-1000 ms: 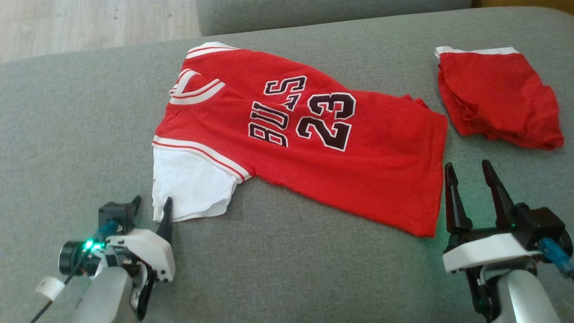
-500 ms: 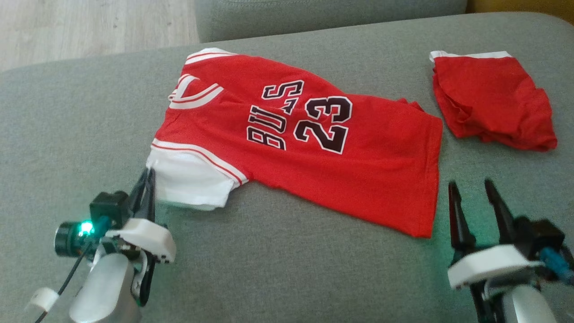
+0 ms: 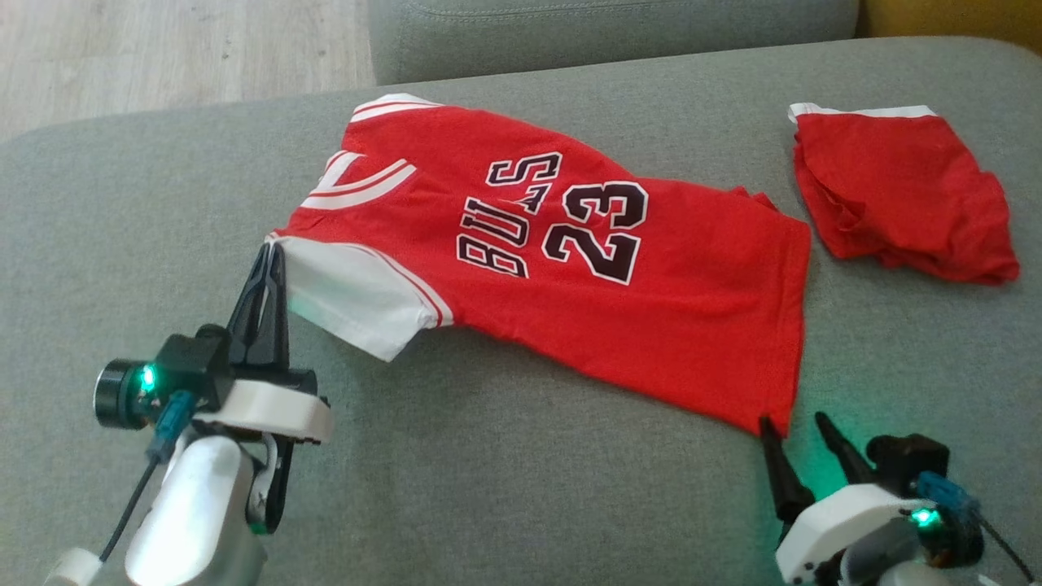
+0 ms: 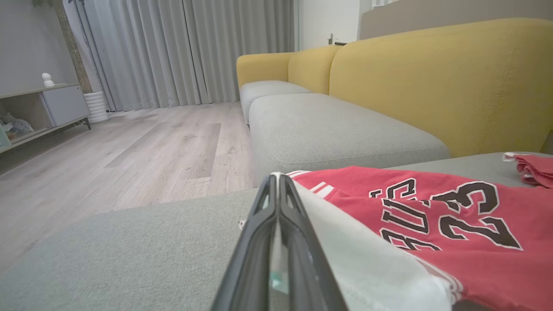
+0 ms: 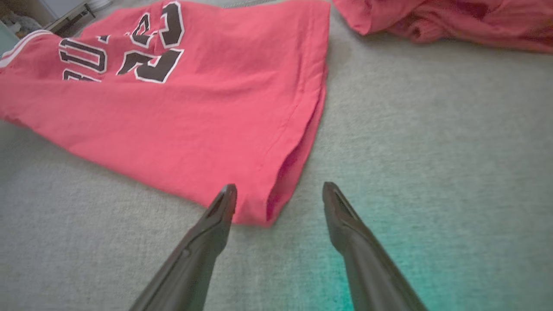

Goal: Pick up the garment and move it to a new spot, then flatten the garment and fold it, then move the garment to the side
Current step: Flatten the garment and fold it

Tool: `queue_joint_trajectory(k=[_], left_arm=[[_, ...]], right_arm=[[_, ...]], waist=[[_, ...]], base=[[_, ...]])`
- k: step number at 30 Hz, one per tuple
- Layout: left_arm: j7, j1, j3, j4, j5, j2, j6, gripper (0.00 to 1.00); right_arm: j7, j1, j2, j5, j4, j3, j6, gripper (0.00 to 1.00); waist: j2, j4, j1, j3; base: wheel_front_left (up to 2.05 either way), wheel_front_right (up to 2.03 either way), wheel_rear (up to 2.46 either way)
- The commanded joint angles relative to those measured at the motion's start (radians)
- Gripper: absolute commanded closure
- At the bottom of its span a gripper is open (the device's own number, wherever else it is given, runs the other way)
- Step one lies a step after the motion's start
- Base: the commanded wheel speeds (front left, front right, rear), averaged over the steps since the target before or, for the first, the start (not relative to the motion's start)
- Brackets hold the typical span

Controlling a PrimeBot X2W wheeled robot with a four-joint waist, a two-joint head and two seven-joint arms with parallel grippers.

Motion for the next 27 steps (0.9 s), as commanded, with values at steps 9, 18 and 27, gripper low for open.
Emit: queue_joint_trajectory(k=[9,18,27], left_arm=[[-0.007,-0.021,0.016,-0.120,0.011,0.042,0.011,1.00],[0.013,-0.020,0.000,-0.158,0.015,0.053,0.012,1.00],[0.025,0.008,0.010,-0.162,-0.009,0.055,0.028,1.00]], right_arm=[[0.026,-0.050,-0.006,0.056,0.054,0.052,-0.001,0.00],[0.015,-0.081,-0.006,0.105,0.132,0.074,-0.001,0.87],[-0.023,-0.101,-0.006,0.125,0.091,0.112,-0.001,1.00]], waist=[[-0.0001,0.022,0.0000,0.006],[-0.0001,0.037,0.0000,0.012],[-0.0001,0.024,0.0000,-0.032]], base=[[0.00,0.00,0.00],[0.00,0.00,0.00],[0.00,0.00,0.00]])
